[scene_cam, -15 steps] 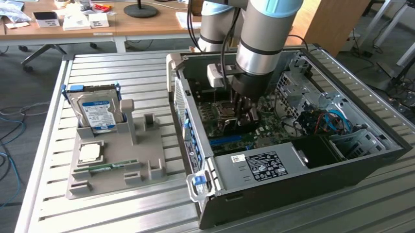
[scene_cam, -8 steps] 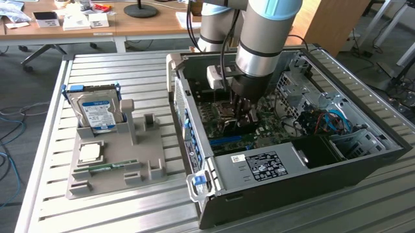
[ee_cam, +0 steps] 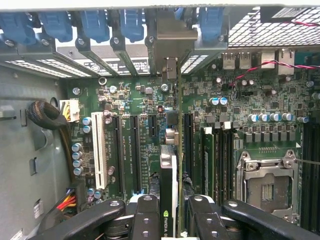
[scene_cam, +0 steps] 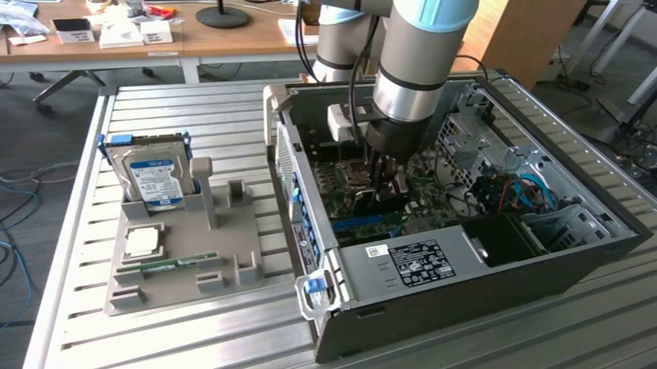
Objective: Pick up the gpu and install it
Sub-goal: 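Insert the gpu into the slot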
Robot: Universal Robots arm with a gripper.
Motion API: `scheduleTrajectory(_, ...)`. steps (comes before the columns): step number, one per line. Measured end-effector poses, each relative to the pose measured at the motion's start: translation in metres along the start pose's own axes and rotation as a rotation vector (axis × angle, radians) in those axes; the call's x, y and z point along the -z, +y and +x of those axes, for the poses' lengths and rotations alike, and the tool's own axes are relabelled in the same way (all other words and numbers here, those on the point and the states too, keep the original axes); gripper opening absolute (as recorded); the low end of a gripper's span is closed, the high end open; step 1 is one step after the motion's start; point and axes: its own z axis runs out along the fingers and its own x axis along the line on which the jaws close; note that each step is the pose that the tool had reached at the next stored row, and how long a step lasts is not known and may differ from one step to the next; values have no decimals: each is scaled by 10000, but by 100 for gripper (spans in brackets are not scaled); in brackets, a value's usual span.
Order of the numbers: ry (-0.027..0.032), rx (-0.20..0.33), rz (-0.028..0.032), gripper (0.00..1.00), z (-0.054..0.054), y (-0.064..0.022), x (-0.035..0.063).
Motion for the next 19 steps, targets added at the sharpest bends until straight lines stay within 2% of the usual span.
scheduleTrajectory(19,-4,0,2,27,0,0,-23)
